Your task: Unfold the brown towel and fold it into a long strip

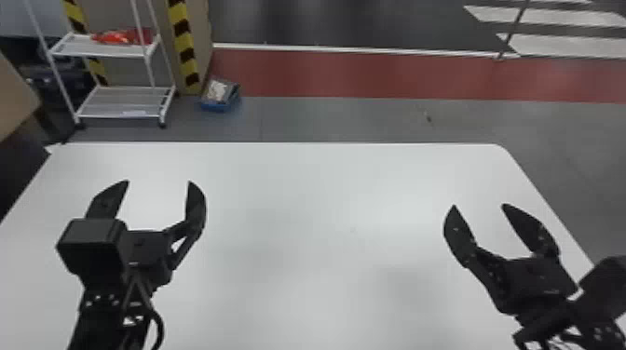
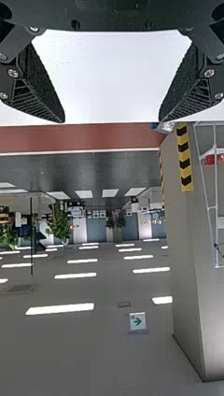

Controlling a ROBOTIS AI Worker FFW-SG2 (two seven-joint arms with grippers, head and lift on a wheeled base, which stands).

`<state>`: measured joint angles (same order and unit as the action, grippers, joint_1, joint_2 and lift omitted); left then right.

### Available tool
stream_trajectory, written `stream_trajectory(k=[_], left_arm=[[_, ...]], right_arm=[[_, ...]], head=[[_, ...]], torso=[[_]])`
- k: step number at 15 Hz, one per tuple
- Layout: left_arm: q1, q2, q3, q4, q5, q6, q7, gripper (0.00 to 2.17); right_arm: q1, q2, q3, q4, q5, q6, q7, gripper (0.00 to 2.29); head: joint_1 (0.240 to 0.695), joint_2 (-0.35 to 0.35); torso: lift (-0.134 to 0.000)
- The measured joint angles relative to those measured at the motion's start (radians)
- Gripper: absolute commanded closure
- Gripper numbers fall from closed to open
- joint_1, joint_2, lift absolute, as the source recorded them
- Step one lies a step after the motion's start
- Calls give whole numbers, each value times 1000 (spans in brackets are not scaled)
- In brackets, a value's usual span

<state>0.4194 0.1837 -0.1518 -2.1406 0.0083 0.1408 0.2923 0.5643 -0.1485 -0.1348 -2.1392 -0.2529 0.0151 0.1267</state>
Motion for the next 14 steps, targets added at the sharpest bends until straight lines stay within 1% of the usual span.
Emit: stream_trajectory(k=[14], left_arm=[[5, -1, 2, -14, 6, -7, -10, 134]], right_arm=[[-18, -1, 3, 21, 4, 9, 1, 151]], head=[[695, -73]], torso=[[-123]])
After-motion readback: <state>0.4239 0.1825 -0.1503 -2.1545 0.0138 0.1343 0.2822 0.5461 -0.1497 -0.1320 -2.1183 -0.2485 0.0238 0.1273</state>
